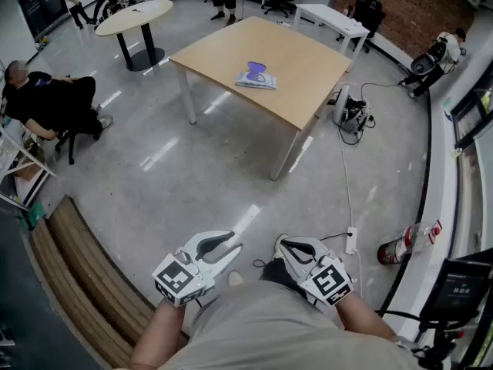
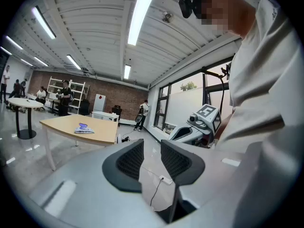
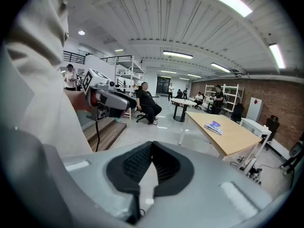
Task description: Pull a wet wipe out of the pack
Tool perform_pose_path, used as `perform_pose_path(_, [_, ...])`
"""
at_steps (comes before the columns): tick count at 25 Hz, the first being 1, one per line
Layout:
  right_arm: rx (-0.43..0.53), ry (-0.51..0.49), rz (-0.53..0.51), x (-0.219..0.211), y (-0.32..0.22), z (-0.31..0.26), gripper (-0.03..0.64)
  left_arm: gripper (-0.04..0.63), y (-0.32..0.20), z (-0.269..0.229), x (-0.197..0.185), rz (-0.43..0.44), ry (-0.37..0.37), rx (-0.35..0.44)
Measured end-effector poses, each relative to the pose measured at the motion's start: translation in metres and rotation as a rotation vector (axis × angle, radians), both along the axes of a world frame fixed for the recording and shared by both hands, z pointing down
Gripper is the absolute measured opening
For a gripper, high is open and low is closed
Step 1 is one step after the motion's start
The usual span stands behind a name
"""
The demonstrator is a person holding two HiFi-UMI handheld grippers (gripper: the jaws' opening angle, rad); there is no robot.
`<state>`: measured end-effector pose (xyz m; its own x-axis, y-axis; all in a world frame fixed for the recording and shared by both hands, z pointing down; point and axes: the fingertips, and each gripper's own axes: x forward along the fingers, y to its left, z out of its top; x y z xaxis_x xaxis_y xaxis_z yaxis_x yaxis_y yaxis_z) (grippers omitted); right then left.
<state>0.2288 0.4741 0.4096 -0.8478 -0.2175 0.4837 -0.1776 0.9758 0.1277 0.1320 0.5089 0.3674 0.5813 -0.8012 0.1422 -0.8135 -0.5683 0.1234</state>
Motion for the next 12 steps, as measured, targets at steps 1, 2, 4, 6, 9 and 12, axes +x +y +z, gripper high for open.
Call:
perform_pose_path(1, [0.0,0.0,-0.004,-0.001,0.001,0.0,0.003,0.12,0.0,0.0,0.0,0.001,-0.006,0.0])
perform_pose_path(2, [-0.001,0.001,-0.008,-0.002,0.002,0.0,0.003,0.118,0.0,0.001,0.0,0.002,-0.01,-0.002])
perform_pose_path(4, [-0.004,0.01,-0.013,-0.002,0.005,0.001,0.003,0.112,0.003,0.003,0.002,0.004,-0.001,-0.009])
perform_pose_path(6, [-0.005,0.02,-0.017,0.0,0.008,0.002,0.003,0.112,0.006,0.003,0.003,0.004,0.013,-0.013])
perform_pose_path(9, [0.003,0.024,-0.024,-0.002,0.009,0.0,0.003,0.11,0.01,0.003,0.003,-0.001,-0.004,-0.012])
perform_pose_path(12, [0.001,0.026,-0.029,-0.004,0.01,0.0,0.003,0.11,0.013,0.004,0.003,-0.009,-0.019,-0.019])
